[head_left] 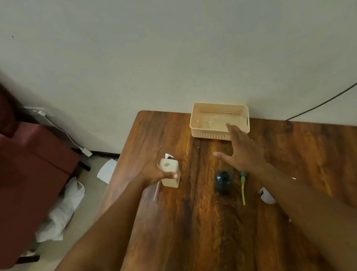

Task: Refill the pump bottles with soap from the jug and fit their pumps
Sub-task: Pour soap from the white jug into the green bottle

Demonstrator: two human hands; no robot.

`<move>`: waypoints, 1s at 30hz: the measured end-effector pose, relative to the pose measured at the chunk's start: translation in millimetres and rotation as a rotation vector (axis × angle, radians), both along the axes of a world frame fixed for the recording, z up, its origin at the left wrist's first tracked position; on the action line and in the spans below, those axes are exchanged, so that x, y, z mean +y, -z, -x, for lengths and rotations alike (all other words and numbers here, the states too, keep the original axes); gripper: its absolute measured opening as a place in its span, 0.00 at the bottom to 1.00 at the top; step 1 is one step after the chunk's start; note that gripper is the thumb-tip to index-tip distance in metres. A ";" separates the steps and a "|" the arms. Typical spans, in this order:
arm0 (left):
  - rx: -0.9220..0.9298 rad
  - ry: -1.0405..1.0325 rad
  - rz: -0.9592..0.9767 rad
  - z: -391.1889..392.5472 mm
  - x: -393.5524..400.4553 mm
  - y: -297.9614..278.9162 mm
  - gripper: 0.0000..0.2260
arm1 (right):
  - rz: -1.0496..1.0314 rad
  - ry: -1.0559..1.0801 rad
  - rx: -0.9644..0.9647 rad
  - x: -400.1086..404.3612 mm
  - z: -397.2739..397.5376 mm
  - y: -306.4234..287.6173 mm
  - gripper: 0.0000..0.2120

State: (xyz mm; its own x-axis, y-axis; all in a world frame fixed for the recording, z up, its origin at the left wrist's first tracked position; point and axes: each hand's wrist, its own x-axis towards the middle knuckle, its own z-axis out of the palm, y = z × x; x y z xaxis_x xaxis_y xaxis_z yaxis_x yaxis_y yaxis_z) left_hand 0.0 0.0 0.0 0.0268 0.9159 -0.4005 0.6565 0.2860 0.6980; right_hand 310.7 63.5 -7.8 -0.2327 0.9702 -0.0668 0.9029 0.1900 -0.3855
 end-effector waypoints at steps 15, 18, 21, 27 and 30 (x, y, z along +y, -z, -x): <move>-0.332 -0.071 0.140 15.8 13.3 67.2 0.35 | 0.287 0.155 0.229 -21.8 -12.2 50.5 0.59; -0.341 -0.064 0.135 14.1 15.9 73.8 0.33 | 0.347 0.202 0.279 -29.9 -12.5 58.4 0.61; -0.362 -0.072 0.119 7.8 16.6 75.6 0.32 | 0.380 0.231 0.283 -42.1 -9.5 69.3 0.65; -0.419 -0.010 0.079 -11.5 23.7 70.6 0.34 | 0.466 0.274 0.369 -59.5 0.2 92.4 0.67; -0.438 -0.007 0.060 -22.3 28.6 69.4 0.35 | 0.417 0.312 0.396 -60.7 7.4 103.2 0.64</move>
State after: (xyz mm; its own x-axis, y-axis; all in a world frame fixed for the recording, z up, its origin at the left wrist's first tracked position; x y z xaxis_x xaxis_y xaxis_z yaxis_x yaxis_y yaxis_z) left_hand 22.3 28.6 -69.4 0.1995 0.8922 -0.4051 0.3005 0.3378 0.8920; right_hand 303.3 2.9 -111.0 -0.0291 0.9075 -0.4190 0.6664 -0.2949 -0.6848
